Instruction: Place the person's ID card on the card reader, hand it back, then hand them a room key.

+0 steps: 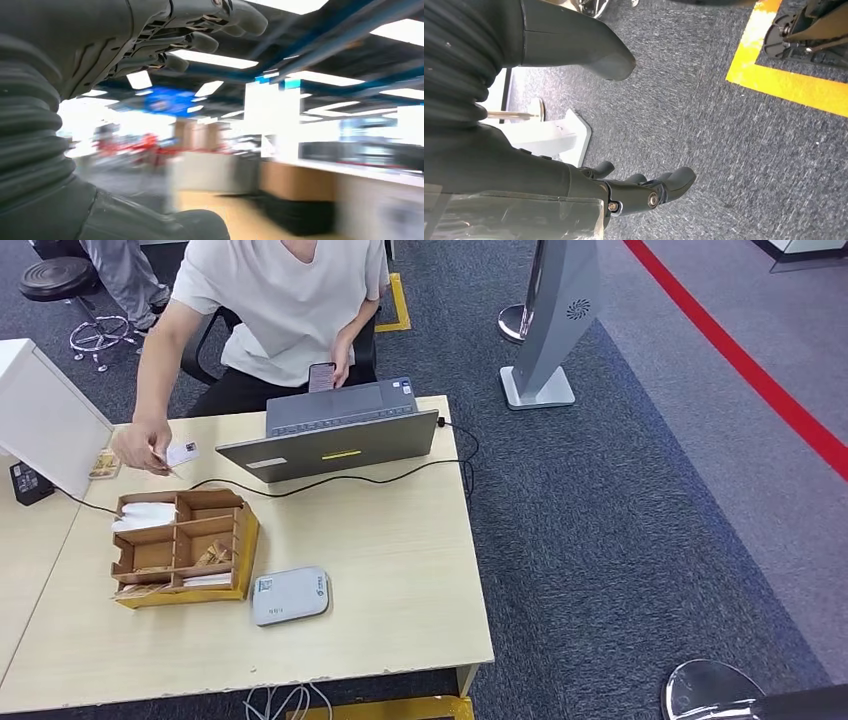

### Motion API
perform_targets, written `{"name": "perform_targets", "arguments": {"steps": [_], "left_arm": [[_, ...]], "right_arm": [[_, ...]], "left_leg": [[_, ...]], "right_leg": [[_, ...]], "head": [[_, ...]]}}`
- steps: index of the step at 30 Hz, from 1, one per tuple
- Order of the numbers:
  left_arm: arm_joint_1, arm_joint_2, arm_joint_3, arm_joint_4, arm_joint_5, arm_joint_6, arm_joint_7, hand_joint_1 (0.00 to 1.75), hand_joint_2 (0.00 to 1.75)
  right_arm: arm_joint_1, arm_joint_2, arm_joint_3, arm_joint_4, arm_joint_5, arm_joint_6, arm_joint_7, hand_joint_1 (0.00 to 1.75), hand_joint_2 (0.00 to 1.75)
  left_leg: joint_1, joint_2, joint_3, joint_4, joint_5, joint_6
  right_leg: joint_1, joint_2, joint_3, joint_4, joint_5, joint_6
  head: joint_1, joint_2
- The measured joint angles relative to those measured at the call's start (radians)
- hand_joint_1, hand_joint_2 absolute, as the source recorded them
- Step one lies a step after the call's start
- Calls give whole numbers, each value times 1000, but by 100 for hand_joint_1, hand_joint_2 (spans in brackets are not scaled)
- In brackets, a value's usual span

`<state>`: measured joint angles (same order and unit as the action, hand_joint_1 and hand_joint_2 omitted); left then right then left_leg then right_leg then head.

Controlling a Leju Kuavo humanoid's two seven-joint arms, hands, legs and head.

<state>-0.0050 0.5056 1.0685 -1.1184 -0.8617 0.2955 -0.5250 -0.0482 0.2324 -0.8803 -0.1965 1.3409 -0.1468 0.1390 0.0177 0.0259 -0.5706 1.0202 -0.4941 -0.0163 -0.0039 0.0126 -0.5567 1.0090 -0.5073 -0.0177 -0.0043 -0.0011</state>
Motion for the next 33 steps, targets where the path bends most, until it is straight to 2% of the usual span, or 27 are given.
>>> {"name": "perform_targets", "arguments": {"steps": [3,5,7,9,14,18,20,22,25,28,33], "left_arm": [[-13,41,199,158,86,-36,81,0,175],[-19,61,286,274,266,-72,140,0,175],[-19,61,336,380,523,-122,169,0,175],[-19,44,371,470,702,-159,161,0,175],[-20,23,415,612,739,-177,137,0,175],[-21,22,432,670,755,-179,154,0,0],[-22,4,441,694,822,-181,191,0,87],[-26,-48,451,723,904,-183,221,0,175],[-37,-182,455,780,936,-183,252,0,175],[-51,-331,444,834,863,-152,328,0,175],[-72,-537,325,880,659,-123,515,0,175]], "right_arm": [[-1,-4,-4,0,0,0,-2,0,175],[-3,-7,-9,0,0,1,-5,0,175],[-5,-10,-14,0,-2,1,-8,0,175],[-6,-12,-17,0,-3,2,-12,0,175],[-10,-15,-24,0,-3,1,-13,0,175],[-10,-17,-25,0,-2,0,-13,0,175],[-12,-18,-25,0,0,-4,-13,0,175],[-13,-17,-25,0,10,-10,-7,0,175],[-17,-12,-23,1,39,-18,8,0,175],[-21,-2,-17,2,62,-31,14,0,175],[-22,18,6,3,94,-49,1,0,175]], "left_leg": [[1,-5,0,0,0,0],[0,-9,1,0,0,0],[0,-12,1,0,0,0],[0,-15,1,0,0,0],[1,-18,2,2,0,0],[1,-18,2,2,0,0],[-1,-18,2,3,0,0],[-4,-19,3,2,0,0],[-8,-20,4,2,0,1],[-8,-20,3,4,-1,3],[-10,-20,3,5,-2,6]], "right_leg": [[1,-6,1,0,-2,-1],[0,-10,3,0,-3,-1],[0,-14,5,0,-3,-1],[0,-16,7,-1,-4,0],[0,-19,9,-1,-4,0],[0,-19,9,-1,-4,1],[-1,-19,9,-1,-4,1],[-4,-19,9,-1,-4,1],[-9,-20,9,-1,-5,2],[-8,-20,10,-1,-4,4],[-10,-20,11,-2,-3,8]], "head": [[-1,0],[-1,0],[-2,0],[-2,0],[0,0],[0,0],[0,0],[-1,0],[-2,0],[3,0],[3,0]]}}
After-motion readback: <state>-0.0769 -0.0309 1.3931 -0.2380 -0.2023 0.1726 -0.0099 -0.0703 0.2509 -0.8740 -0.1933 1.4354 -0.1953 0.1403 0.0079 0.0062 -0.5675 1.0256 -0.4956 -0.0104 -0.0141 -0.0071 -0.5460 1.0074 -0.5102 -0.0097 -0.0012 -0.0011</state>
